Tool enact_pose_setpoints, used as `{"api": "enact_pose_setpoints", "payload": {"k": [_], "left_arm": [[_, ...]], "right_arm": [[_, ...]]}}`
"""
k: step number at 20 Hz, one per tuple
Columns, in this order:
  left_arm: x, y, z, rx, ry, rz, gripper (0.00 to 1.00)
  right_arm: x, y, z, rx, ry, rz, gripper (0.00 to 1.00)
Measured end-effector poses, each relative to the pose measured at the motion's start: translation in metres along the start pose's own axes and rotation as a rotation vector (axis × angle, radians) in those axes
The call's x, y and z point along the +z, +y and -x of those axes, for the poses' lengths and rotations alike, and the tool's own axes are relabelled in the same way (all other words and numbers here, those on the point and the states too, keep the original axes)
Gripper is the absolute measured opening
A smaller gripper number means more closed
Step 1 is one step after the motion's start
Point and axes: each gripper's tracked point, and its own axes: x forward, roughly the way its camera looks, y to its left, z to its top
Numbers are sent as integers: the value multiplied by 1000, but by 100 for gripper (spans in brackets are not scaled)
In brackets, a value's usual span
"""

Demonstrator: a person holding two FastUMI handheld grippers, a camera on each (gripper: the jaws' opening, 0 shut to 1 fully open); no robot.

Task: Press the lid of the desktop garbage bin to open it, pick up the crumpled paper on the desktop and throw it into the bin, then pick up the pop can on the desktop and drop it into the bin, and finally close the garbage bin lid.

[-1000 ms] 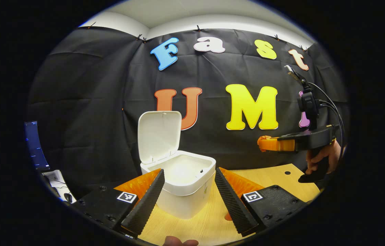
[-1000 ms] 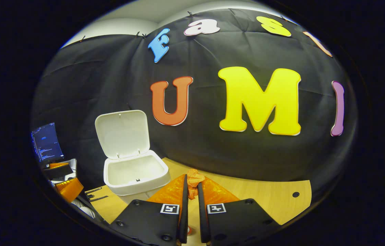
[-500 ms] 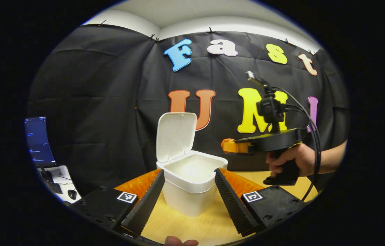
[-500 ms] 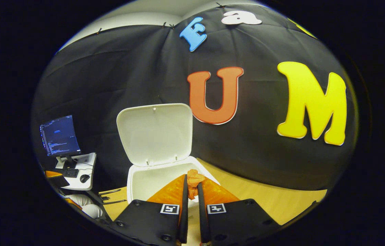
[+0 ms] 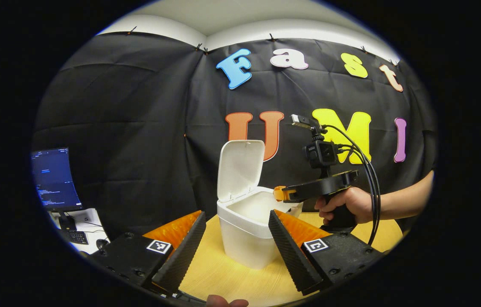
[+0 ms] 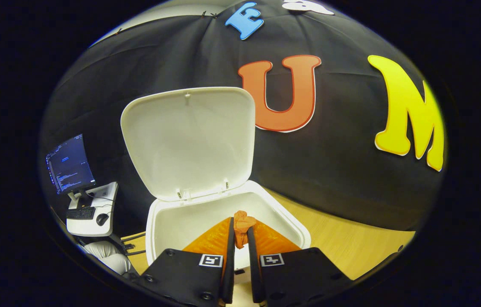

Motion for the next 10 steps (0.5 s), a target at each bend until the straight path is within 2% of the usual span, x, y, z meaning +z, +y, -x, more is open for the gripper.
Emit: {"api": "enact_pose_setpoints", "payload": {"k": [6,8,10], "left_arm": [[-1,0,-3,-3,5,13,97],[-1,-2,-3,-6,5,12,97],[-1,-2,-4,-12,3,11,97]], "right_arm": [[-7,3,-3,-6,28,7,31],[-9,5,-3,0,32,8,32],[-11,9,-4,5,29,13,47]]}}
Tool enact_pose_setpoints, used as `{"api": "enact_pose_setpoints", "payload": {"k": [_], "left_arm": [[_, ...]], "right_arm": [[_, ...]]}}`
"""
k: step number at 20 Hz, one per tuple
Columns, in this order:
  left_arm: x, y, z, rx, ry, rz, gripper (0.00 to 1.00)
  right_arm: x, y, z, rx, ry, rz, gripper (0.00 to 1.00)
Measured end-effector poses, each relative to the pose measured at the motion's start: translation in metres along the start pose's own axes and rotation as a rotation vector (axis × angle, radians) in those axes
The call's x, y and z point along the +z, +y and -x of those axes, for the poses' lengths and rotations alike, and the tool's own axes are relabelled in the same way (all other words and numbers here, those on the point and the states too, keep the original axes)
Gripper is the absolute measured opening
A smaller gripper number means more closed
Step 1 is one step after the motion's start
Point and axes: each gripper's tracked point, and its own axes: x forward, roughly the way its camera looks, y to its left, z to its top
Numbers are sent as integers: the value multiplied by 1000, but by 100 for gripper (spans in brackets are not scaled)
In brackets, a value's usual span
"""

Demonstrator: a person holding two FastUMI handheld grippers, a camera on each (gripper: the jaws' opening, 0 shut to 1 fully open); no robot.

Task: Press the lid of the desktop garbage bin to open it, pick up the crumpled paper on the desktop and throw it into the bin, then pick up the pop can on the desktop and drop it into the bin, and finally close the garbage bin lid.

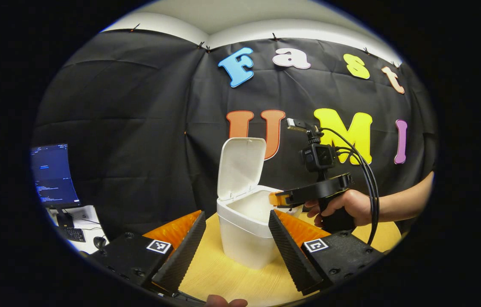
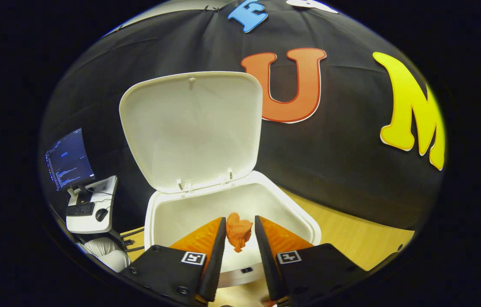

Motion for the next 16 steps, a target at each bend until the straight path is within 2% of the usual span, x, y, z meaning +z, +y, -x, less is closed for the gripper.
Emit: {"api": "enact_pose_setpoints", "payload": {"k": [5,10,11,12,14,15,16], "left_arm": [[1,-3,0,-16,-1,-3,96],[0,-14,-2,-57,-5,-19,96],[1,-17,-3,-70,-6,-24,96],[0,-21,-3,-78,-5,-31,97],[1,-29,-5,-102,-11,-35,96],[3,-36,-7,-118,-16,-31,96],[4,-43,-9,-137,-19,-25,92]], "right_arm": [[5,0,5,-6,-14,-10,47],[19,-10,33,-23,-83,2,49],[22,-12,42,-32,-100,4,58],[25,-15,49,-41,-120,6,62],[34,-21,70,-62,-165,14,65],[37,-25,82,-75,-188,19,64],[41,-30,95,-92,-206,24,66]]}}
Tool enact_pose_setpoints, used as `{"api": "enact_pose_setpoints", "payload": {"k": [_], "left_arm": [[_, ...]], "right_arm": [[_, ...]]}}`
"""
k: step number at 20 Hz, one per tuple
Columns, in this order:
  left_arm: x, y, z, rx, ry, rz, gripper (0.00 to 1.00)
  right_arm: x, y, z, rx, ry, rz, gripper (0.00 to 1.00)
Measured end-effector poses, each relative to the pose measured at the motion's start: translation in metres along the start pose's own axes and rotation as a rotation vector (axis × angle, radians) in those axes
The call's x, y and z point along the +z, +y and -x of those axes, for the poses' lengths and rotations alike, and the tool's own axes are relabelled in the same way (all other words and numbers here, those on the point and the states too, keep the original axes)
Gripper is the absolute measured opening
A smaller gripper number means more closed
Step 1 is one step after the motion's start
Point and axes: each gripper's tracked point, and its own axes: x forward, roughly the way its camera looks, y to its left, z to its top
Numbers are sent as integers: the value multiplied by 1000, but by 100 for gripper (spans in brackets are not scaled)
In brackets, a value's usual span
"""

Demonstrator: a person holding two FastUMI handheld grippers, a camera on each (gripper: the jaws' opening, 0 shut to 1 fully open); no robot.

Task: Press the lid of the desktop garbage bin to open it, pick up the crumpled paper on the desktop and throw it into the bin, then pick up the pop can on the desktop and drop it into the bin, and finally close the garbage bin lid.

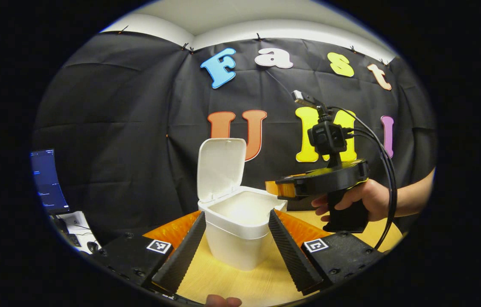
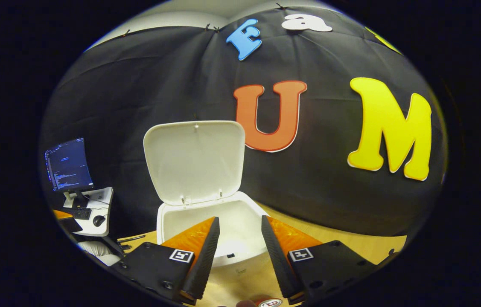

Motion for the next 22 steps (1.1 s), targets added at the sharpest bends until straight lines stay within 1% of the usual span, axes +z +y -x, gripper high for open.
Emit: {"api": "enact_pose_setpoints", "payload": {"k": [1,3,5,7,9,11,12,15,17,18,21,22], "left_arm": [[-1,-6,-3,-20,-4,6,97],[-3,-15,-5,-56,-5,8,97],[-5,-29,-11,-92,-3,6,97],[-10,-42,-11,-140,-5,11,97],[-14,-53,-12,-169,-6,11,98],[-16,-65,-13,-203,-11,-5,97],[-17,-73,-14,-221,-12,-18,97],[-24,-92,-14,-276,-11,-47,98],[-37,-108,-12,-324,3,-63,98],[-47,-115,-10,-348,8,-71,98],[-77,-132,-6,-389,37,-86,98],[-88,-140,-4,-404,53,-86,97]], "right_arm": [[4,-5,12,-7,-16,-1,66],[12,-18,38,-37,-55,-4,75],[20,-39,66,-88,-104,-4,79],[22,-62,94,-148,-129,-16,79],[18,-82,119,-200,-142,-42,80],[15,-101,141,-250,-158,-68,79],[13,-110,153,-274,-167,-72,80],[6,-136,190,-351,-187,-71,79],[1,-150,213,-391,-199,-76,80],[-1,-156,224,-411,-203,-78,79],[-17,-168,258,-459,-199,-89,80],[-24,-173,269,-480,-195,-87,79]]}}
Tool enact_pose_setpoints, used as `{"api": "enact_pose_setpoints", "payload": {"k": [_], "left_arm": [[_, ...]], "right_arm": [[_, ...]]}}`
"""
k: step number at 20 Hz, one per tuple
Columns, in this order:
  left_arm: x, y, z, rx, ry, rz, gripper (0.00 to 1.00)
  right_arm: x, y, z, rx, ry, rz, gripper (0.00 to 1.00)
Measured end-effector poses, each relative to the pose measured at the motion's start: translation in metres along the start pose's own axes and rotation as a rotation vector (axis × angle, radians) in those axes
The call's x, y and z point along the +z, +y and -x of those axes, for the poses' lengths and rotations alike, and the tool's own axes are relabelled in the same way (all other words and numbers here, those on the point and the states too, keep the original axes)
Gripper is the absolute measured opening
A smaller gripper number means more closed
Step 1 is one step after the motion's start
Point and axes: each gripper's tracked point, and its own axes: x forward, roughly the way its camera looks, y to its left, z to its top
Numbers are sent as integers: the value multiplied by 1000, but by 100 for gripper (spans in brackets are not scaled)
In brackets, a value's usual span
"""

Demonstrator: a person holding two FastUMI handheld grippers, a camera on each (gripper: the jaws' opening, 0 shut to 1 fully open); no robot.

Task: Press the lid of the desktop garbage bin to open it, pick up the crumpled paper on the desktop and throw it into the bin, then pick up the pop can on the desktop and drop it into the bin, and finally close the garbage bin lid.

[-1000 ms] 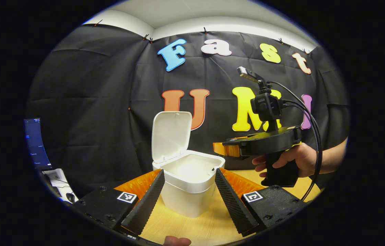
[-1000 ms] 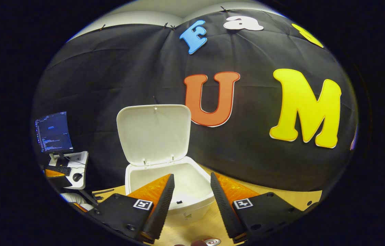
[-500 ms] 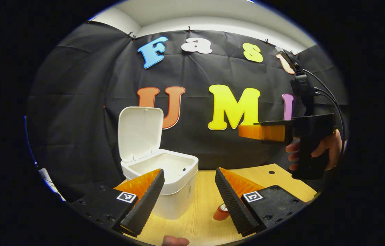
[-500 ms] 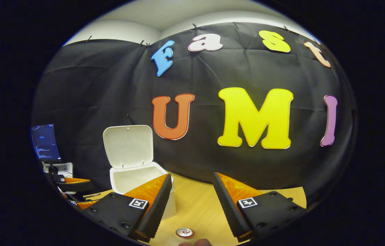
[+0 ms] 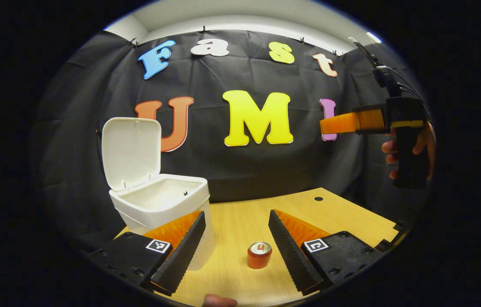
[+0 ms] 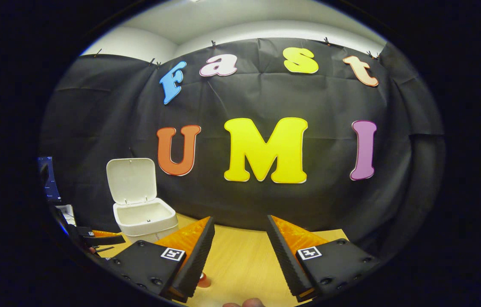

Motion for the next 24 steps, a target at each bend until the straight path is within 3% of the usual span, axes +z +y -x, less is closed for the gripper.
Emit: {"api": "enact_pose_setpoints", "payload": {"k": [5,11,24], "left_arm": [[-60,-28,-20,-49,65,12,98],[-131,-44,-51,-56,152,-2,98],[-207,-38,-119,14,227,24,98]], "right_arm": [[-23,-43,37,-102,10,-31,82],[-57,-75,60,-163,62,-30,84],[-96,-86,61,-180,158,-3,84]]}}
